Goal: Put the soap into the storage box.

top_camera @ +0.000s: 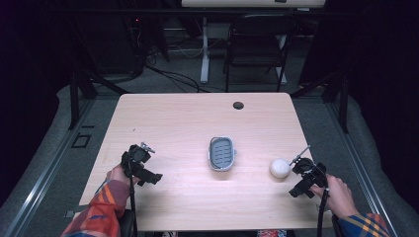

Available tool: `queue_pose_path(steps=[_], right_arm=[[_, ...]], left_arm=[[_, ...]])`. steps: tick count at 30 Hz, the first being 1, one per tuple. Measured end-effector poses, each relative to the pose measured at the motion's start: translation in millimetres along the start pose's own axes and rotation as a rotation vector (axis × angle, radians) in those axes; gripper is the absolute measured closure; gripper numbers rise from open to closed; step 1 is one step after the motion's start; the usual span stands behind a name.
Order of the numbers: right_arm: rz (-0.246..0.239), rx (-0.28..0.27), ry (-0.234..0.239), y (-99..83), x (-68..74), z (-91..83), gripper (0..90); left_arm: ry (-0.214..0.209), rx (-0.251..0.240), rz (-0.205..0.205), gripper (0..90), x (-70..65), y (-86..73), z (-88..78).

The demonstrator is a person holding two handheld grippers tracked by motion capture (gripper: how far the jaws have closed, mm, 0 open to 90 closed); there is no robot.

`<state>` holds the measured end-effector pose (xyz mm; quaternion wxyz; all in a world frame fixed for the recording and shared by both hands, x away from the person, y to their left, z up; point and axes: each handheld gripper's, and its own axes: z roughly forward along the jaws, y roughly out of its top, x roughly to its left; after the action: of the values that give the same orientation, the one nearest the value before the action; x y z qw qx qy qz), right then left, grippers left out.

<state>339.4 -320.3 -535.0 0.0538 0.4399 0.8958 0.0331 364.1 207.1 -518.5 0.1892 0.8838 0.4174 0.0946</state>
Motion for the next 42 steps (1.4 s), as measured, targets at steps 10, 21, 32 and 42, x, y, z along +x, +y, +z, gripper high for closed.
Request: queue_pose_path(steps=[10,21,32,42], right_arm=[[-0.002,-0.017,-0.001,-1.9,0.1,-3.3,0.0],[-0.018,-0.079,0.001,6.0,2.2,-8.8,0.0],[-0.024,-0.104,-0.009,20.6,2.2,-16.2,0.0],[-0.049,-0.074,0.013,34.0,-6.9,-21.2,0.0]], left_arm=[[-0.002,-0.002,0.000,0.0,0.1,0.2,-0.5],[-0.003,-0.001,-0.004,0.0,0.3,1.3,0.4],[-0.006,0.009,0.004,0.0,0.2,2.7,1.4],[-0.012,0.018,0.003,0.0,0.4,3.9,3.4]])
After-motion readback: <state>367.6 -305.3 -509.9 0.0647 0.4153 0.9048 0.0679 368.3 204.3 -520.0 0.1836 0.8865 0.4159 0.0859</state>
